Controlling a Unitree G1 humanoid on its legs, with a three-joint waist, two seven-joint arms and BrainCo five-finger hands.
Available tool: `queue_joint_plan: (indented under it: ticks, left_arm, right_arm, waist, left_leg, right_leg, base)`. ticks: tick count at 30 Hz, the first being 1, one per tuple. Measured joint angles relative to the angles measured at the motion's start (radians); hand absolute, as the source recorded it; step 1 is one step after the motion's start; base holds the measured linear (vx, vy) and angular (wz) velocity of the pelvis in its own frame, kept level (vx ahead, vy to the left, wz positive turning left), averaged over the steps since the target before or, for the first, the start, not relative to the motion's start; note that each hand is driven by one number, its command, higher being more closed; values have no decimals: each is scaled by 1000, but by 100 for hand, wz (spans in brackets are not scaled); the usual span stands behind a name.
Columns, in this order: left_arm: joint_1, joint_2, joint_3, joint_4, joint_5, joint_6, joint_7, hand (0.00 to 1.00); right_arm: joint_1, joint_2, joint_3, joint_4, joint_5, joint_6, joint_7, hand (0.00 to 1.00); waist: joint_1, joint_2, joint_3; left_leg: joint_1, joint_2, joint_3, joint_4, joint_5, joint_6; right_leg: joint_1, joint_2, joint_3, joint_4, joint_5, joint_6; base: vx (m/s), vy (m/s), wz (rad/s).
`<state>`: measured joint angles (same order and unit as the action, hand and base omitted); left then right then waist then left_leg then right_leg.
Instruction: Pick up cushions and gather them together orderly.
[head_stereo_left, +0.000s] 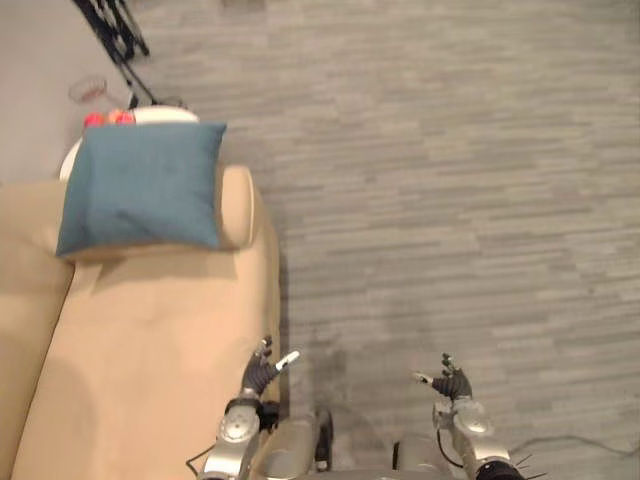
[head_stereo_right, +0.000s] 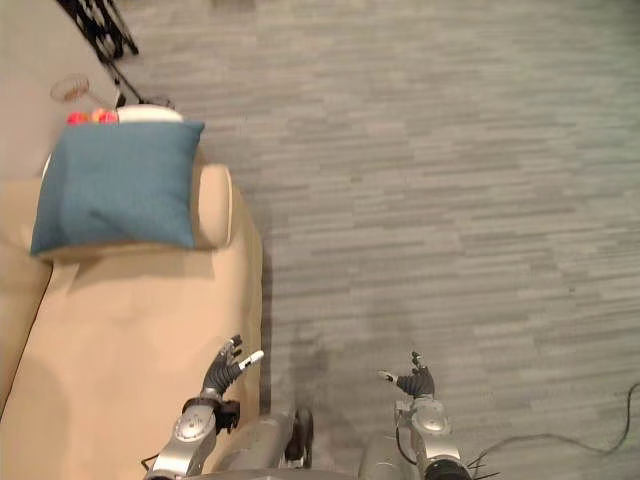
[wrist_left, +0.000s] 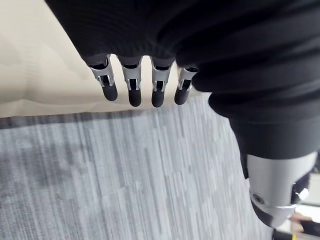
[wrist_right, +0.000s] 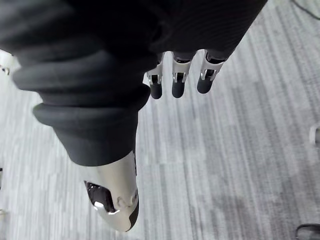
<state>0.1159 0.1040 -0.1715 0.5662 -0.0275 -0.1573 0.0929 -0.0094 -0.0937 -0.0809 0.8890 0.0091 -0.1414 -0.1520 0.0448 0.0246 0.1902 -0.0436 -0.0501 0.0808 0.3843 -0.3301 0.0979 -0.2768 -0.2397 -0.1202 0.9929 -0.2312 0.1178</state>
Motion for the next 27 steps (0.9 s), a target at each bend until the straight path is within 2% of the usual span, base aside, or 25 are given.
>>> queue_joint_plan:
  ticks: [2, 3, 5, 6, 7, 8, 9, 10, 11, 12, 13, 14, 15, 16, 17, 18, 19, 20, 21, 22, 23, 24, 25, 26, 27]
  left_arm:
    - [-9, 6, -1, 0, 0, 0, 1, 0]
    - [-28, 16, 1, 2, 0, 1, 1, 0]
    - [-63, 9, 5, 6, 0, 1, 1, 0]
    - [-77, 5, 7, 7, 0, 1, 2, 0]
    - [-83, 4, 13, 10, 0, -1, 4, 0]
    - [-85, 3, 18, 19, 0, -2, 8, 0]
    - [-80, 3, 25, 42, 0, -2, 19, 0]
    - [-100, -25, 29, 65, 0, 1, 22, 0]
    - [-107, -34, 27, 64, -1, 1, 22, 0]
    - [-104, -54, 39, 67, -2, 1, 22, 0]
    - [-95, -69, 54, 70, -2, -1, 22, 0]
    - [-94, -70, 58, 71, -2, -1, 22, 0]
    - [-88, -69, 61, 66, -4, -1, 22, 0]
    - [-81, -68, 66, 57, -8, -3, 22, 0]
    - [-59, -68, 92, 28, -21, -6, 21, 0]
    - [-46, -69, 110, 20, -23, -6, 23, 0]
    - [-21, -82, 130, 23, -31, -4, 23, 0]
    - [-10, -86, 134, 22, -32, -4, 22, 0]
    - [-9, -80, 141, 24, -32, -3, 22, 0]
    - [-5, -75, 164, 15, -34, -6, 23, 0]
    - [2, -74, 183, 12, -37, -5, 24, 0]
    - [22, -70, 220, 17, -40, -1, 24, 0]
    - [43, -73, 222, 23, -41, 4, 26, 0]
    - [59, -73, 222, 23, -41, 6, 26, 0]
    - [89, -68, 219, 20, -41, 6, 21, 0]
  right_arm:
    - [-6, 3, -1, -1, -12, 0, 0, 0]
    - [-13, -1, -1, -1, -12, 1, 1, 0]
    - [-21, -33, -1, -1, -14, 6, 1, 0]
    - [-19, -48, -1, -1, -15, 14, 1, 0]
    - [-12, -55, -2, -1, -15, 20, 0, 0]
    - [-2, -55, -2, -1, -15, 21, 0, 0]
    - [10, -57, -2, -2, -15, 23, 1, 0]
    - [0, -71, -3, 0, -15, 31, 0, 0]
    - [-11, -74, -6, 0, -14, 32, -1, 0]
    - [-19, -78, 4, -4, -10, 32, 1, 0]
    - [-30, -72, 13, -5, -6, 31, -2, 0]
    - [-34, -67, 15, -5, -4, 29, -4, 0]
    - [-34, -66, 18, -10, 2, 21, -6, 0]
    - [-35, -65, 18, -10, 3, 12, -7, 0]
    - [-40, -65, 15, -18, 13, -2, -7, 0]
    - [-42, -67, 6, -23, 21, -6, -8, 0]
    - [-30, -90, -1, -42, 22, -7, -18, 0]
    - [-13, -105, -6, -48, 22, -7, -21, 0]
    - [7, -101, -25, -44, 22, -4, -22, 0]
    - [20, -90, -41, -29, 22, 0, -21, 0]
    - [18, -85, -42, -28, 21, 1, -21, 0]
    - [13, -80, -42, -28, 20, 1, -21, 0]
    - [12, -87, -46, -24, 19, 1, -20, 0]
    - [14, -91, -49, -13, 15, 1, -20, 0]
    - [18, -96, -53, -9, 5, 2, -20, 0]
  waist:
    - [-14, -5, -6]
    - [-21, -9, -7]
    - [-33, 38, 17]
    - [-33, 50, 23]
    - [-33, 43, 19]
    - [-31, 30, 12]
    - [-39, 32, 5]
    - [-37, 80, -2]
    - [-42, 79, -1]
    - [-35, 79, 3]
    - [-20, 79, 16]
    - [-14, 72, 22]
    - [4, 52, 24]
    - [17, 42, 23]
    - [32, 28, 25]
    - [34, 26, 24]
    - [31, 67, 12]
    - [25, 94, 1]
    - [21, 94, -6]
    - [30, 57, -8]
    - [32, 42, -8]
    - [47, 22, -6]
    - [52, 19, -6]
    - [48, 20, -6]
    - [47, 14, -8]
  left_leg:
    - [51, -6, -17, -57, -8, 2]
    - [85, 0, -41, -91, -9, 1]
    - [159, 55, -70, -145, -19, -22]
    - [183, 73, -87, -141, -29, -42]
    - [213, 78, -108, -130, -46, -74]
    - [232, 78, -122, -115, -66, -109]
    - [251, 90, -159, -59, -97, -158]
    - [183, 133, -168, 93, -58, -220]
    - [122, 130, -158, 217, 21, -241]
    - [42, 139, -134, 405, 209, -235]
    - [-33, 203, -72, 590, 186, -179]
    - [-66, 227, -34, 649, 156, -149]
    - [-115, 239, 12, 665, 115, -138]
    - [-149, 239, 35, 646, 99, -134]
    - [-228, 241, 92, 522, 84, -132]
    - [-257, 242, 127, 426, 88, -137]
    - [-288, 263, 218, 169, 213, -140]
    - [-301, 279, 284, 111, 241, -73]
    - [-281, 272, 353, 93, 216, -29]
    - [-265, 230, 395, 45, 210, -8]
    - [-265, 206, 396, 32, 204, 4]
    - [-267, 153, 353, 28, 181, 27]
    - [-247, 122, 317, 10, 170, 35]
    - [-227, 96, 288, -7, 168, 39]
    - [-171, 40, 213, -41, 160, 46]
  right_leg:
    - [-61, -13, -94, -42, -30, -42]
    - [-107, 4, -143, -128, -43, -56]
    - [-160, 109, -157, -393, -6, -74]
    - [-175, 153, -135, -537, 61, -67]
    - [-173, 194, -81, -726, 181, -73]
    - [-167, 208, -46, -813, 267, -68]
    - [-161, 210, -19, -798, 442, -120]
    - [-160, 226, -74, -715, 358, -152]
    - [-149, 219, -85, -695, 323, -151]
    - [-80, 217, -91, -718, 286, -150]
    - [39, 228, -103, -773, 269, -160]
    - [96, 229, -108, -801, 263, -166]
    - [173, 218, -113, -848, 263, -166]
    - [208, 209, -118, -874, 262, -165]
    - [277, 185, -146, -932, 249, -145]
    - [303, 174, -170, -951, 230, -116]
    - [344, 197, -223, -968, 193, -74]
    - [362, 214, -253, -966, 172, -59]
    - [384, 199, -295, -958, 151, -46]
    - [395, 162, -350, -941, 120, -28]
    - [396, 146, -373, -923, 98, -20]
    - [398, 109, -422, -854, 55, 5]
    - [392, 64, -446, -745, 33, 35]
    - [387, 34, -456, -661, 27, 44]
    - [339, -51, -441, -402, 51, 45]
  base:
    - [558, 48, 26]
    - [605, -15, 32]
    - [679, -35, 38]
    - [656, -59, 45]
    - [561, -78, 51]
    - [742, -166, 76]
    - [888, -234, 76]
    - [858, -243, 78]
    - [832, -232, 53]
    - [661, -184, 43]
    - [655, -166, 34]
    - [492, -102, 29]
    - [458, -74, 21]
    - [622, -65, 23]
    - [590, -45, 22]
    - [544, 5, 46]
    - [355, 33, 63]
    - [469, 95, 108]
    - [468, 136, 147]
    - [450, 134, 147]
    - [403, 108, 155]
    - [385, 95, 138]
    - [396, 107, 144]
    - [414, 122, 166]
    - [442, 95, 185]
